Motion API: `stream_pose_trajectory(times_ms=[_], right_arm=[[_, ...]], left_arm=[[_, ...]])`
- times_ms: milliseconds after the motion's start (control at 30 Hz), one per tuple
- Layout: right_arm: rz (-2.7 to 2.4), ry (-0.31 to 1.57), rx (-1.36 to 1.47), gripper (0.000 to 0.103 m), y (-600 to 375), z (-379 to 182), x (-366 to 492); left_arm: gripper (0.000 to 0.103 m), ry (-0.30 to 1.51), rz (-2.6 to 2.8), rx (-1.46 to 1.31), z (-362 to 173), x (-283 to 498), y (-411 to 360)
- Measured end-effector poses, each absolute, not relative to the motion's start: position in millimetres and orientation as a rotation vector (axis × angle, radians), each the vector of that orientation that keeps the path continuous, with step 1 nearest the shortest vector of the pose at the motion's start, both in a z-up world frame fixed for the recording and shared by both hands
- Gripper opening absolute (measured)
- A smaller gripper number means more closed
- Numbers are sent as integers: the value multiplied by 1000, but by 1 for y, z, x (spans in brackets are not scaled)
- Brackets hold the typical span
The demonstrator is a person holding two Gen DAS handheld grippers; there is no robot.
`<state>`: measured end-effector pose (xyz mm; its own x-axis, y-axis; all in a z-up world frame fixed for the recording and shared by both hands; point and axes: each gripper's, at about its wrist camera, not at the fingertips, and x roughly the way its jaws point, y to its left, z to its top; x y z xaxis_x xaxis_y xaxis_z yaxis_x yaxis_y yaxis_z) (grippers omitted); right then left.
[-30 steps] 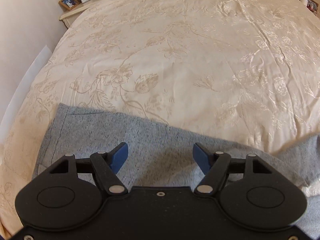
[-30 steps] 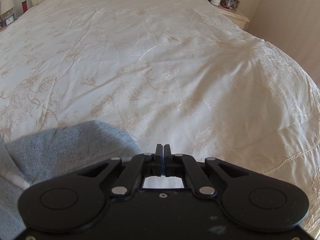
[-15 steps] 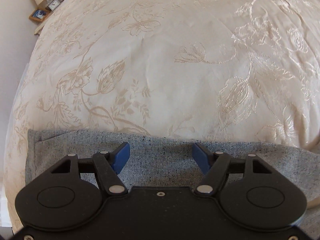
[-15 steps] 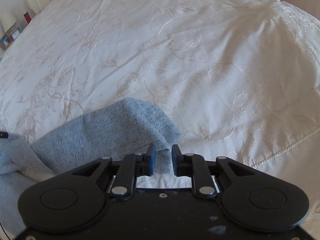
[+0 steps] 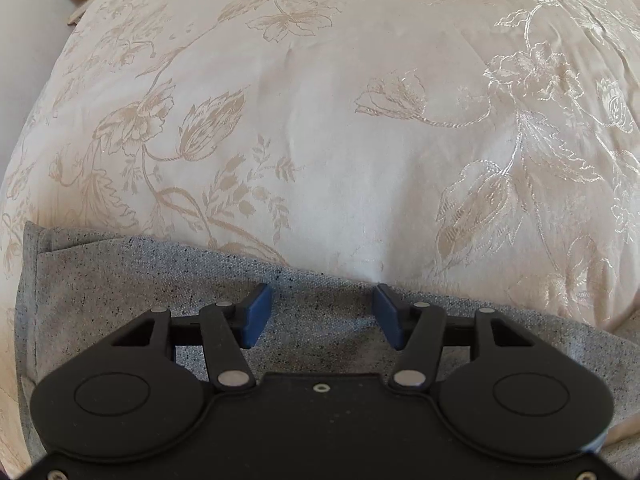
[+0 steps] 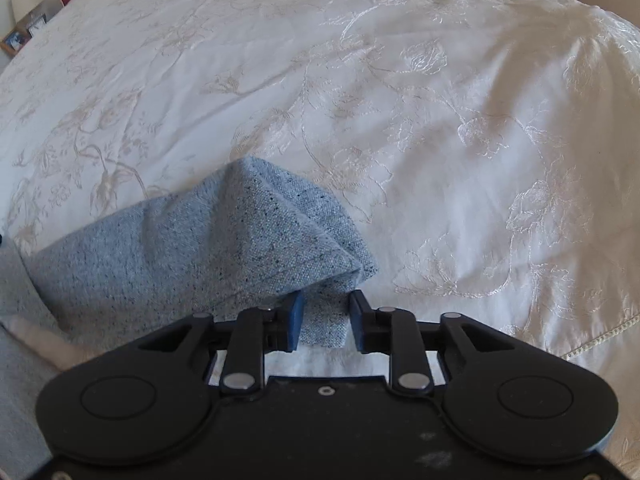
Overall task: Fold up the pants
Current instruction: 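Lift the held cuff off the duvet with the right tool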
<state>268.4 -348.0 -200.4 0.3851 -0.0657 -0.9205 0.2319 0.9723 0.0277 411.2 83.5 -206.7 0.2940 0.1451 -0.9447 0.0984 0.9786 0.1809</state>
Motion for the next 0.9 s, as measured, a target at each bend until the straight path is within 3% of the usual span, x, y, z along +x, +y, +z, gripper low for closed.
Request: stream_pose_trajectory(times_ms=[33,233,400,500,567,667,800,900], right_arm=[[-185,1156,171,4,-349,-196,271],[-201,1079,107,4,-362,-148,290],[-374,929,79,3,-379,-117,302],[-369,941,174,9,-394,-111,303],[-336,980,288,20,-401,-114,299],[-292,1011,563,26,-404,-127,283],[-323,1098,850,29,-399,-163,267],[-354,1106,876,29,-387,-179,264]], left_arm=[[62,1275,32,211,-206,411,85],[60,1246,80,179,-198,413,95],[56,1129,177,131,-159,407,115],[56,1080,197,96,-134,392,124],[56,1056,214,85,-123,375,127],[56,1060,230,80,-116,348,129],[56,1093,231,76,-115,308,127],[56,1128,203,69,-114,282,123]])
